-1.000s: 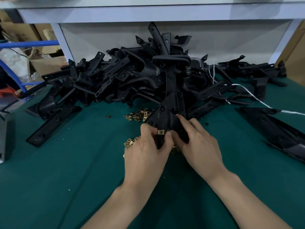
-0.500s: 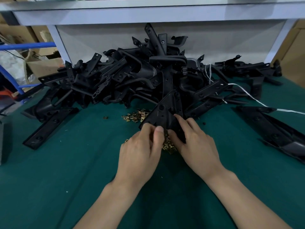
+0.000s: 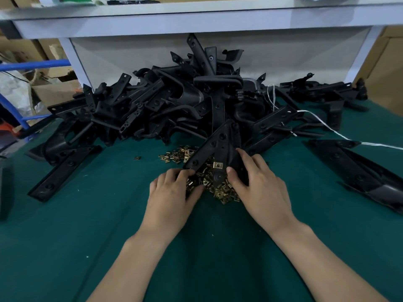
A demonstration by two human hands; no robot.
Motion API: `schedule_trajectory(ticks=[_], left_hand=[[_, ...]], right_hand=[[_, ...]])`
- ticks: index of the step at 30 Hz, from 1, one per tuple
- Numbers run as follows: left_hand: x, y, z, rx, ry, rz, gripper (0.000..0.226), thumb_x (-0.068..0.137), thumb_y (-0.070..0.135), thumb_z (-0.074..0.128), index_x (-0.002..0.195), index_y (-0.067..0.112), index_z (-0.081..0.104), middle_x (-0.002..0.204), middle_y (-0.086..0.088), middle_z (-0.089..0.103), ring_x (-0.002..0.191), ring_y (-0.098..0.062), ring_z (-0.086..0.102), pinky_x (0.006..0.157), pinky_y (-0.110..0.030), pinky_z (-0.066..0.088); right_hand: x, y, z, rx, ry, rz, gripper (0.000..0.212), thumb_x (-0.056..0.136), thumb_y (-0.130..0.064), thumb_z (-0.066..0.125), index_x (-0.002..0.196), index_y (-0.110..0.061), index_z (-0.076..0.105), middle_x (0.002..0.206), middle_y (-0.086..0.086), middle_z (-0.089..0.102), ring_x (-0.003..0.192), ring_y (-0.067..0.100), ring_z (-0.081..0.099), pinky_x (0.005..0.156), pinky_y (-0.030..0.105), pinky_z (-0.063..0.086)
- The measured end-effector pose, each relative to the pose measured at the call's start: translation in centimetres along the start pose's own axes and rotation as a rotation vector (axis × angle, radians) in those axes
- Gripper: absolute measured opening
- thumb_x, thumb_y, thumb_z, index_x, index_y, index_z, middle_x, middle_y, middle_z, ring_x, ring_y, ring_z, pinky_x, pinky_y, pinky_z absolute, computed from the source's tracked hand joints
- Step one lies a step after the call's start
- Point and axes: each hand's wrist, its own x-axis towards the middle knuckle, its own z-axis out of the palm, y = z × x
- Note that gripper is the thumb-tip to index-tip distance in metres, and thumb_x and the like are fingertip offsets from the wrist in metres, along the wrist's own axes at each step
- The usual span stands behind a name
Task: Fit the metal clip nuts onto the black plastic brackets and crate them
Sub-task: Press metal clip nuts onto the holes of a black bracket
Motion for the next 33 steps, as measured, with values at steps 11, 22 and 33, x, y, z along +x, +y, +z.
schedule_trajectory(ticks=[11,22,33], left_hand=[[0.2,-0.1,-0.1,-0.131,0.097,0.075,0.02,0.098,0.028,0.063,0.113,0.016,0.067,0.102,0.003,0.063,0.098,-0.02,0.052,0.088,-0.038,0.048],[0.3,0.0,-0.1,-0.273,0.11,0.043,0.014,0.097,0.03,0.061,0.097,0.017,0.064,0.085,0.01,0.062,0.08,-0.011,0.058,0.068,-0.036,0.052],[0.3,-0.2,-0.2,-0.395,0.199,0.02,0.006,0.099,0.033,0.057,0.097,0.029,0.062,0.08,0.015,0.062,0.069,-0.006,0.058,0.058,-0.029,0.047]], right_hand=[[0.0,0.0,-0.1,0.042,-0.01,-0.008,0.057,0.099,-0.057,0.037,0.146,-0.025,0.044,0.108,-0.01,0.051,0.073,0.017,0.062,0.053,0.035,0.051],[0.2,0.3,-0.5,0.061,-0.007,-0.052,0.054,0.099,-0.055,0.042,0.144,-0.026,0.045,0.103,-0.014,0.046,0.069,0.01,0.053,0.051,0.029,0.045],[0.4,1.2,-0.9,0.098,-0.008,0.023,0.055,0.098,-0.057,0.041,0.145,-0.029,0.044,0.106,-0.015,0.048,0.077,0.011,0.057,0.06,0.036,0.052]])
